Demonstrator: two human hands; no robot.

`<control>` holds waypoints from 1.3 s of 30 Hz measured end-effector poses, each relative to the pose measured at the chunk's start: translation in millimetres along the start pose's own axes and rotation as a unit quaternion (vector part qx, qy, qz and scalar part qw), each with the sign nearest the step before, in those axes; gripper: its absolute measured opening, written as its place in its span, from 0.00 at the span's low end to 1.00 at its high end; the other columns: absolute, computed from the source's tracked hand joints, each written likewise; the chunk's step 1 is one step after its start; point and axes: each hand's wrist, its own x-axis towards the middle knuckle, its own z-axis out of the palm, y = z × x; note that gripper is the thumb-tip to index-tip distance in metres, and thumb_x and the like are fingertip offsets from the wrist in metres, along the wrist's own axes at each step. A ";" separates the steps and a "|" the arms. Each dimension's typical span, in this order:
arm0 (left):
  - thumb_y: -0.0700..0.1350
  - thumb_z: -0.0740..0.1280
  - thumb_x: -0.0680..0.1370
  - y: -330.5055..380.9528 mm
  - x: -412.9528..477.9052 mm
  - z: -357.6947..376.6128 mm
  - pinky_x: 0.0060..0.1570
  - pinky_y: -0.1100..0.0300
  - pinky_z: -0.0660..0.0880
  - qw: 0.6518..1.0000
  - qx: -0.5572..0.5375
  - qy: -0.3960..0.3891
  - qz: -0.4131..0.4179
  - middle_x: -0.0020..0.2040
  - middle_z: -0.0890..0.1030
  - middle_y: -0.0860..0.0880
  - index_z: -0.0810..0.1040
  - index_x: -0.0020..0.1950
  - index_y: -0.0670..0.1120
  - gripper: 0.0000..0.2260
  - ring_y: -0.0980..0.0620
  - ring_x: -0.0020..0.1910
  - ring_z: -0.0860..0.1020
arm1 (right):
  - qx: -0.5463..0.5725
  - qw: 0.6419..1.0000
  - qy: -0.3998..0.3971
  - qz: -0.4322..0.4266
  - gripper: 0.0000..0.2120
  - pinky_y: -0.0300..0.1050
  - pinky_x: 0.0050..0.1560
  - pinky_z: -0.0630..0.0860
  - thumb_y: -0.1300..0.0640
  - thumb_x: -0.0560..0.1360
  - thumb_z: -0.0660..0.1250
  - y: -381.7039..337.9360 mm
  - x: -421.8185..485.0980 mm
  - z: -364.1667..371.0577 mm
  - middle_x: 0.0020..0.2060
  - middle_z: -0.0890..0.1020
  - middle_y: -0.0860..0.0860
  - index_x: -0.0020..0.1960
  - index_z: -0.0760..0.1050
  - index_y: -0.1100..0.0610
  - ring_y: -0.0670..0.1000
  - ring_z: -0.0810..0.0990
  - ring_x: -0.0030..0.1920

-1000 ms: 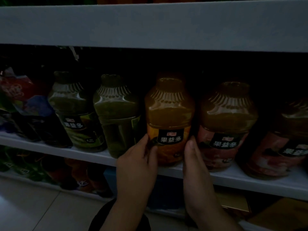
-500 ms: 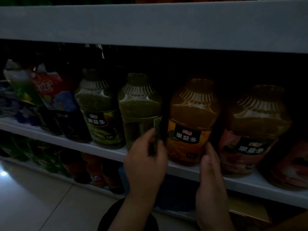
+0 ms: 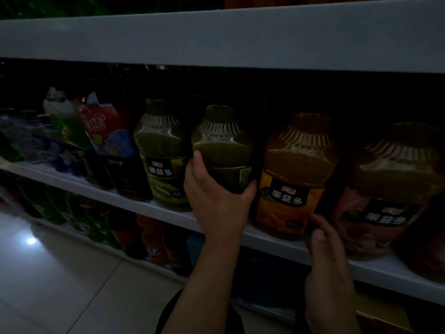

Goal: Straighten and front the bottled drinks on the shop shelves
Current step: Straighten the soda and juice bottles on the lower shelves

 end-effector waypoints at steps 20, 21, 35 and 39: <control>0.71 0.62 0.66 -8.4 2.4 -43.3 0.37 0.59 0.73 0.984 0.119 -0.125 0.044 0.53 0.81 0.45 0.38 0.77 0.55 0.50 0.46 0.46 0.80 | -0.020 0.964 -0.203 -0.172 0.15 0.44 0.62 0.72 0.46 0.74 0.62 -22.8 12.2 50.6 0.63 0.73 0.35 0.60 0.71 0.35 0.40 0.70 0.65; 0.70 0.65 0.66 -8.2 -4.9 -41.4 0.40 0.57 0.73 0.983 0.114 -0.139 0.021 0.59 0.78 0.45 0.38 0.77 0.54 0.51 0.46 0.53 0.79 | -0.010 0.966 -0.193 -0.173 0.15 0.42 0.60 0.73 0.45 0.74 0.62 -22.2 13.2 52.1 0.63 0.74 0.36 0.60 0.72 0.36 0.40 0.72 0.64; 0.57 0.73 0.70 -51.4 4.7 -35.3 0.52 0.81 0.60 0.984 -0.023 -0.168 0.053 0.54 0.68 0.55 0.68 0.70 0.46 0.33 0.64 0.54 0.66 | 0.073 0.975 -0.150 -0.147 0.12 0.32 0.53 0.74 0.56 0.75 0.63 -21.3 18.1 51.3 0.57 0.81 0.41 0.56 0.79 0.47 0.42 0.78 0.58; 0.57 0.71 0.72 -75.0 26.8 -46.7 0.56 0.75 0.65 0.964 -0.026 -0.248 0.093 0.57 0.72 0.54 0.67 0.72 0.46 0.32 0.61 0.57 0.70 | 0.048 0.972 -0.154 -0.168 0.12 0.31 0.52 0.74 0.58 0.76 0.64 -24.0 16.9 47.6 0.57 0.80 0.41 0.56 0.78 0.47 0.42 0.78 0.58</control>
